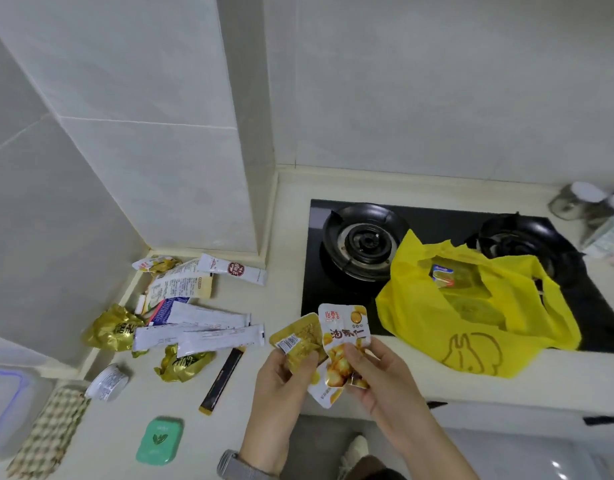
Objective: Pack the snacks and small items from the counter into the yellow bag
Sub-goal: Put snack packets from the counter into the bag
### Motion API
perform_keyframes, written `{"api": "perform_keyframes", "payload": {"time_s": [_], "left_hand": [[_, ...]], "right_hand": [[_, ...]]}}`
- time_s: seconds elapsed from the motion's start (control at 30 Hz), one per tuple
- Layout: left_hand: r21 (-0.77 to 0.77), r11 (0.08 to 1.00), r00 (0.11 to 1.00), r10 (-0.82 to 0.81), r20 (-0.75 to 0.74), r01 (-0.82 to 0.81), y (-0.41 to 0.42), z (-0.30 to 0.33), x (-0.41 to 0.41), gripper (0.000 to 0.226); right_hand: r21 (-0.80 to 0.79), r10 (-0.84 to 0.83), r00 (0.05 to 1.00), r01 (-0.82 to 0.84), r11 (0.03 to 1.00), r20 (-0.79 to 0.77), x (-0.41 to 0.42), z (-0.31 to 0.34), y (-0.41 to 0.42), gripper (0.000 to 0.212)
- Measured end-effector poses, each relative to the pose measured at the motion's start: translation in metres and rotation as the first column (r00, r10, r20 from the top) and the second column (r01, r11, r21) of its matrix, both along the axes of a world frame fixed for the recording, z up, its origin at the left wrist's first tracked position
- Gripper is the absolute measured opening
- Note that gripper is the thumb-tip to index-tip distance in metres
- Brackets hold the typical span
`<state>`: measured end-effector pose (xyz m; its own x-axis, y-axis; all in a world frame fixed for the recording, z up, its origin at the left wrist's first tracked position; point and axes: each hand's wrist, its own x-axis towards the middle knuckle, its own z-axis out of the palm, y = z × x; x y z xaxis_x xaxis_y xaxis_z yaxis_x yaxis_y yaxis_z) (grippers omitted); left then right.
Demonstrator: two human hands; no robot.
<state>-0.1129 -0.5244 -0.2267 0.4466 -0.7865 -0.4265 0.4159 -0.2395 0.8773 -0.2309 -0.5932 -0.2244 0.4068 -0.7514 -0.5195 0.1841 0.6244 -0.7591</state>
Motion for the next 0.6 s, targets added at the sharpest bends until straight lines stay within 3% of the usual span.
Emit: {"api": "perform_keyframes", "payload": {"time_s": [0.6], "left_hand": [[0.130, 0.988, 0.995, -0.087, 0.045, 0.080, -0.103, -0.003, -0.084, 0.019]], "right_hand": [[-0.044, -0.422, 0.906, 0.421, 0.906, -0.020, -0.160, 0.001, -0.112, 0.012]]}}
